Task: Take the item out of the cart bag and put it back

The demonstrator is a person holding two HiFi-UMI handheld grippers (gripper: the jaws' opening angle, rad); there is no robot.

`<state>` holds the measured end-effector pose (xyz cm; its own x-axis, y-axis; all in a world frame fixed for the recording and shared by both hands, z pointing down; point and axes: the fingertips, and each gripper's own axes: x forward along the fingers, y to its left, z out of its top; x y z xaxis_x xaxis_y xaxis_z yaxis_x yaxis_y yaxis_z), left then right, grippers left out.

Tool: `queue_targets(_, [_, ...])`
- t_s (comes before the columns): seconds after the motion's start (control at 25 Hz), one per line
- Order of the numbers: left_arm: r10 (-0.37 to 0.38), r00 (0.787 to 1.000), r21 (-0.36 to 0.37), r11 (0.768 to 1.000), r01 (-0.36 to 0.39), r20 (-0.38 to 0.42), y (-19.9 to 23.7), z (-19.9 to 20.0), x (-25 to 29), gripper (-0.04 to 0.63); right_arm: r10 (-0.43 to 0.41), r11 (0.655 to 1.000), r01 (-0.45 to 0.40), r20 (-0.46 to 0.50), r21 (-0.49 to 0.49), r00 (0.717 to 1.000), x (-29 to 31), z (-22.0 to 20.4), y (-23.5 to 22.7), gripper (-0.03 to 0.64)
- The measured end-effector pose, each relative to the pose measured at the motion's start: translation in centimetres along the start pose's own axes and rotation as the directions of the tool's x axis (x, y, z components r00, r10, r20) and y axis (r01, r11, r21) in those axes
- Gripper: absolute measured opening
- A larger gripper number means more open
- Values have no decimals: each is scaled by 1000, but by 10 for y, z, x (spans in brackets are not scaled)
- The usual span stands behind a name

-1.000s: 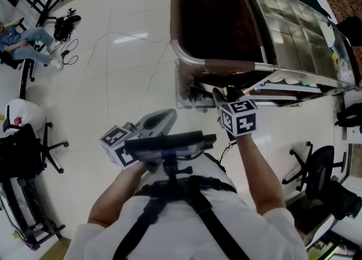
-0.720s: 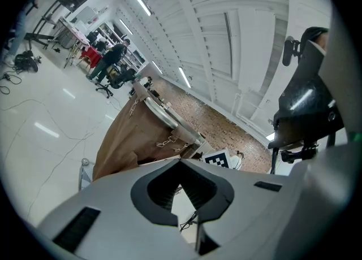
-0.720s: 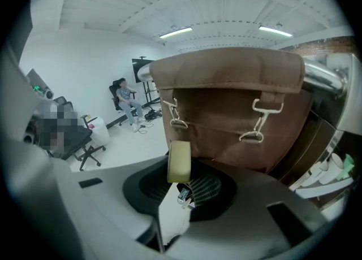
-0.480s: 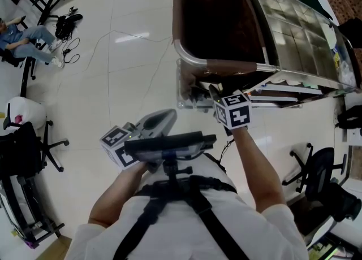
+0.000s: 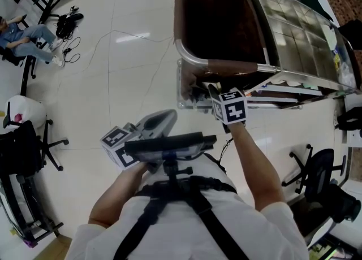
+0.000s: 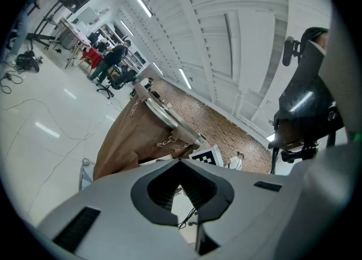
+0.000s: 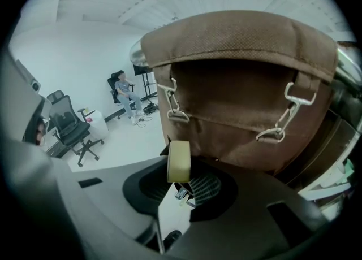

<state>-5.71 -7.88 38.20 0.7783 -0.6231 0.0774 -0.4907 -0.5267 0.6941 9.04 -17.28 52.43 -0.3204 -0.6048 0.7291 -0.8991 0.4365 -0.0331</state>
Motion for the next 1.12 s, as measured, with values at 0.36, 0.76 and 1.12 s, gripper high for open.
queue_targets(0.36, [-2,1000,4,1000,2,11,-3,0,0,0,-21,1000,19,-58,-20,998,15,-8,1,77])
queue_targets(0.76, [6,1000,-1,1000,-6,22,-3,3,-2,0,-7,1000,3,-128,-28,992,28,-23,5,101])
queue_targets(1.12, [-4,1000,-4,1000,4,18,-4,3,1,0,30,1000,-31,-96,-4,995,24,-23,10,196])
